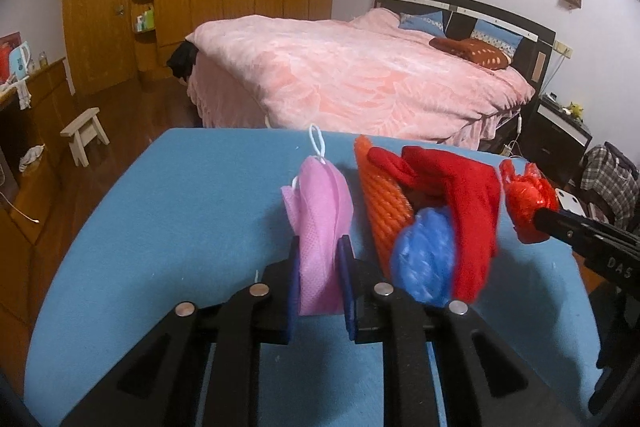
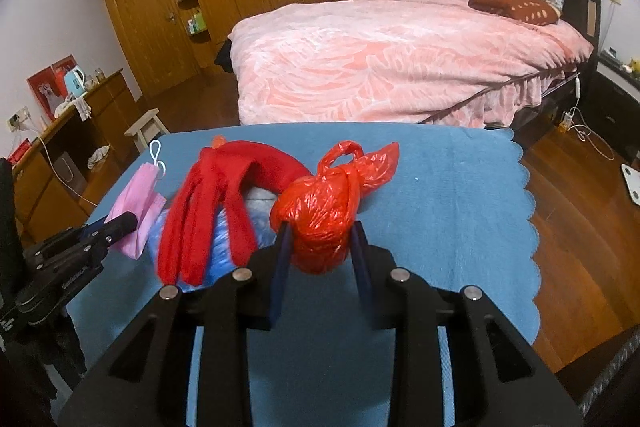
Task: Collect trash
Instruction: 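Carry the pink mask and red bag over the bin and release both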
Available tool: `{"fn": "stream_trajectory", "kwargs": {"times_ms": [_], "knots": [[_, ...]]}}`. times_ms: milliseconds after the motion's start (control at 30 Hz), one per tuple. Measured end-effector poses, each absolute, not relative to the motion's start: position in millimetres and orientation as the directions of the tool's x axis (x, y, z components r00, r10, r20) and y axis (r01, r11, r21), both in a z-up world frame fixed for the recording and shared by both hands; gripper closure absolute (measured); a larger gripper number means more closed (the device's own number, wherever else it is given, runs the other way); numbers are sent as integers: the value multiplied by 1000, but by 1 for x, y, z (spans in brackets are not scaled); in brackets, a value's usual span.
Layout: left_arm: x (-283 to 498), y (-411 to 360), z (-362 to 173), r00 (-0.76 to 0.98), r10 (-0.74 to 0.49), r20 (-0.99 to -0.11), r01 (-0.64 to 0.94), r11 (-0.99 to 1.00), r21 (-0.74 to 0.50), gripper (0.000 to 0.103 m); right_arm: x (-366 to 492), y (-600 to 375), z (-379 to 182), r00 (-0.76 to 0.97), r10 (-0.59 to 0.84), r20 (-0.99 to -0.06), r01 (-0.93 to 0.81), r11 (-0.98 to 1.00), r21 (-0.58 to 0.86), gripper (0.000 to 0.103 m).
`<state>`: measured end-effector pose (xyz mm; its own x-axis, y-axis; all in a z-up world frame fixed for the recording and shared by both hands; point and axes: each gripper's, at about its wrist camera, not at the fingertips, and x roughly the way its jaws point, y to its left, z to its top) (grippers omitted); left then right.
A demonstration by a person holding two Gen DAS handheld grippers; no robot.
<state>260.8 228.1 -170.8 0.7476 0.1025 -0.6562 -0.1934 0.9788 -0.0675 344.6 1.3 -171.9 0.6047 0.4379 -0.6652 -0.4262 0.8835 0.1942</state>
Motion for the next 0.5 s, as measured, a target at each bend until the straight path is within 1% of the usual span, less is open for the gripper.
{"fn": "stream_trajectory", "kwargs": {"times_ms": [500], "knots": [[223,203,-151,774,90,-627,-184,979,-86,85,306,-16,-158,616,449,-647,-423,882,209,74]]}}
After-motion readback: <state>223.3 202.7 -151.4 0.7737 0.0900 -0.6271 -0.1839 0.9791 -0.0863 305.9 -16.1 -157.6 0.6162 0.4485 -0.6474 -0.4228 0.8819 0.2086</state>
